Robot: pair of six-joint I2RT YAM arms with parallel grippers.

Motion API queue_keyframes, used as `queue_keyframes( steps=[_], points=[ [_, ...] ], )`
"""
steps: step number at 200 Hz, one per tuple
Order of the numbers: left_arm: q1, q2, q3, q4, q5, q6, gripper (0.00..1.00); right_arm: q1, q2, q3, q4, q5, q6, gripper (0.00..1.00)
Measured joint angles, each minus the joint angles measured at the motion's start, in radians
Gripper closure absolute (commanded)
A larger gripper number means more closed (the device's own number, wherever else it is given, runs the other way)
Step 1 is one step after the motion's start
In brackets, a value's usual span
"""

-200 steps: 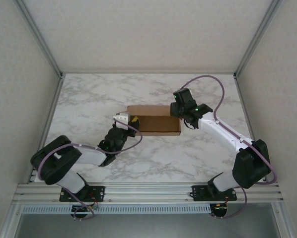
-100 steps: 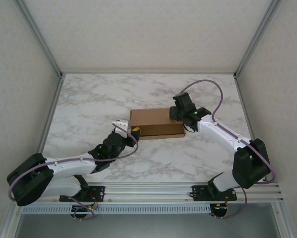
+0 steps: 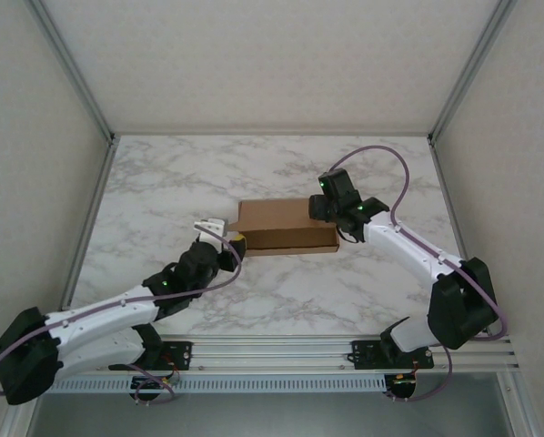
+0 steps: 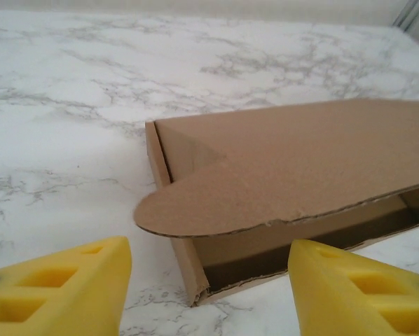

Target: Fold the paper box

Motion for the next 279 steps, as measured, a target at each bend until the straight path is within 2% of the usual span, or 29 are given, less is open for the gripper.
queue_keyframes(
  steps=[29,46,58,76,101,123,153,179,219,279],
  points=[
    [0.054,-0.049,0.012,-0.092,0.0,-0.068,0.52,-0.002,-0.012,-0.025,0.005,-0.025,-0.004,0.4],
    [0.098,-0.049,0.031,-0.145,0.008,-0.105,0.64,-0.002,-0.012,-0.061,0.006,-0.034,-0.003,0.41],
    [0.136,-0.05,0.05,-0.174,0.029,-0.132,0.66,-0.002,-0.012,-0.086,0.007,-0.039,-0.003,0.41],
    [0.209,-0.047,0.103,-0.215,0.087,-0.151,0.61,-0.002,-0.011,-0.117,0.012,-0.05,-0.005,0.41],
    [0.319,0.024,0.225,-0.236,0.185,-0.175,0.43,-0.002,-0.011,-0.14,0.021,-0.06,-0.024,0.4],
    [0.38,0.148,0.313,-0.226,0.317,-0.181,0.4,-0.005,-0.024,-0.144,0.025,-0.063,-0.034,0.37],
    [0.399,0.382,0.406,-0.214,0.515,-0.187,0.4,-0.061,-0.056,-0.138,0.019,-0.121,-0.033,0.33],
    [0.405,0.489,0.413,-0.206,0.607,-0.198,0.39,-0.165,-0.056,-0.128,0.011,-0.227,-0.017,0.3],
    [0.437,0.547,0.412,-0.161,0.705,-0.239,0.39,-0.303,-0.021,-0.121,0.002,-0.434,0.033,0.29],
    [0.438,0.562,0.377,-0.09,0.745,-0.283,0.43,-0.34,0.035,-0.148,0.024,-0.56,0.092,0.3]
  ],
)
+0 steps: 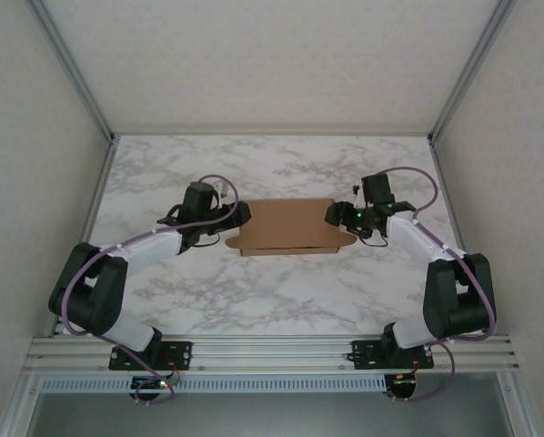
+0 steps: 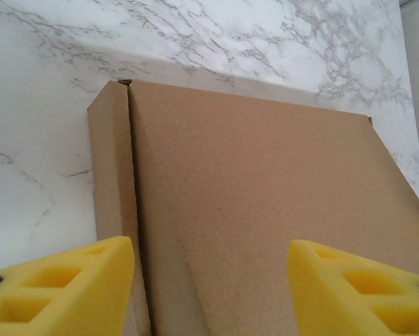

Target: Fold the paper box

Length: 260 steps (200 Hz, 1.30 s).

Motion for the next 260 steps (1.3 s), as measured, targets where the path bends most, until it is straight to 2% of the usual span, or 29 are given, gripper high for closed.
queue_keyframes(
  steps=[41,136,217,238,260],
  points=[
    [0.0,0.014,-0.061,0.037,-0.01,-0.036,0.46,-0.007,0.01,-0.017,0.017,-0.029,0.018,0.33],
    [-0.003,0.074,-0.123,0.142,-0.009,-0.11,0.53,-0.007,0.084,-0.084,0.115,-0.056,0.061,0.49],
    [-0.022,0.108,-0.169,0.287,-0.054,-0.153,0.68,-0.007,0.093,-0.095,0.153,-0.066,0.07,0.74],
    [-0.019,0.125,-0.171,0.326,-0.059,-0.163,0.69,-0.007,0.094,-0.097,0.161,-0.066,0.071,0.74],
    [-0.019,0.126,-0.171,0.332,-0.067,-0.161,0.7,-0.008,0.093,-0.097,0.163,-0.074,0.071,0.7]
  ],
)
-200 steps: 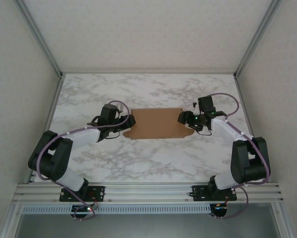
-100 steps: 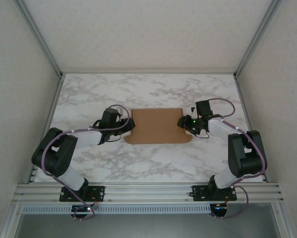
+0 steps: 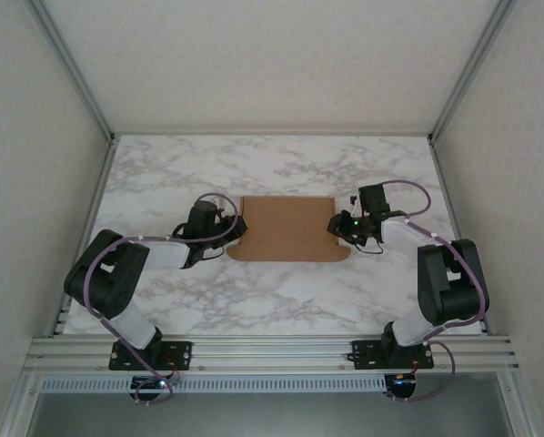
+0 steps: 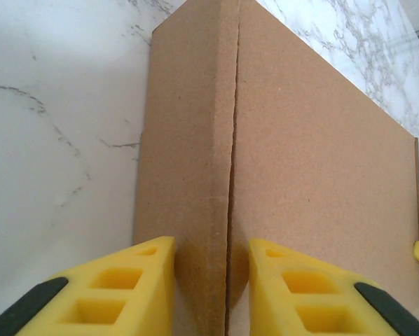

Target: Fold the paper box

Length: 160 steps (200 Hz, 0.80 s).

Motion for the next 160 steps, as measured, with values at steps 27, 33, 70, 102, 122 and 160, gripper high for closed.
queue_keyframes(
  steps=[27,33,70,102,122,160],
  points=[
    [-0.002,-0.008,0.029,-0.056,-0.026,0.051,0.69,-0.002,-0.019,-0.004,-0.014,-0.022,0.001,0.66],
    [-0.002,-0.008,0.048,-0.087,-0.038,0.074,0.68,-0.001,-0.025,-0.004,-0.02,-0.029,0.001,0.65],
    [0.007,0.041,0.191,-0.256,-0.113,0.223,0.68,-0.001,-0.051,0.003,-0.056,-0.027,-0.002,0.46],
    [0.014,0.085,0.26,-0.3,-0.115,0.291,0.71,-0.001,-0.092,0.019,-0.095,0.05,-0.016,0.36],
    [0.015,0.099,0.283,-0.312,-0.107,0.317,0.75,-0.002,-0.087,0.043,-0.102,0.061,-0.023,0.28],
    [0.052,0.124,0.306,-0.315,-0.018,0.345,0.82,-0.004,-0.008,0.06,-0.056,0.004,-0.014,0.22]
  ],
)
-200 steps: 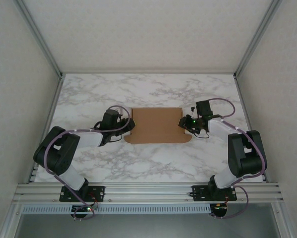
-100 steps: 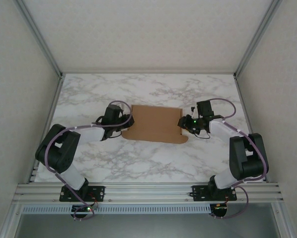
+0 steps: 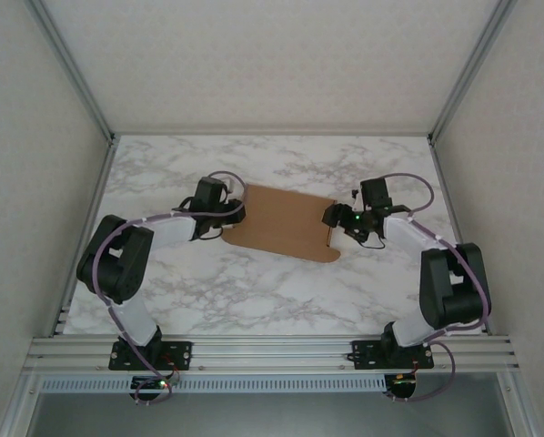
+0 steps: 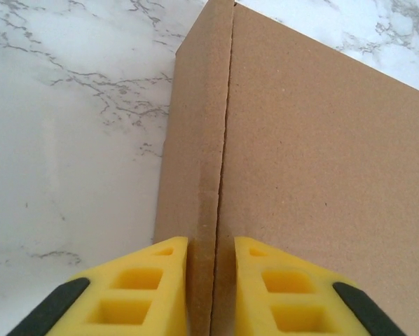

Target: Fold the paper box

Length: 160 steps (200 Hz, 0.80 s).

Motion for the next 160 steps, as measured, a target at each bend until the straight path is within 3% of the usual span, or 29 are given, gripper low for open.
queue_keyframes(
  steps=[51,114,160],
  points=[
    [0.058,0.032,0.006,0.029,0.146,0.001,0.91,-0.014,0.072,-0.008,0.115,-0.113,0.042,0.18],
    [0.096,0.055,0.006,0.051,0.245,0.004,1.0,-0.048,0.124,-0.055,0.224,-0.192,0.097,0.17],
    [0.113,0.072,0.013,0.068,0.291,0.005,1.0,-0.056,0.188,-0.064,0.344,-0.309,0.148,0.18]
  ],
)
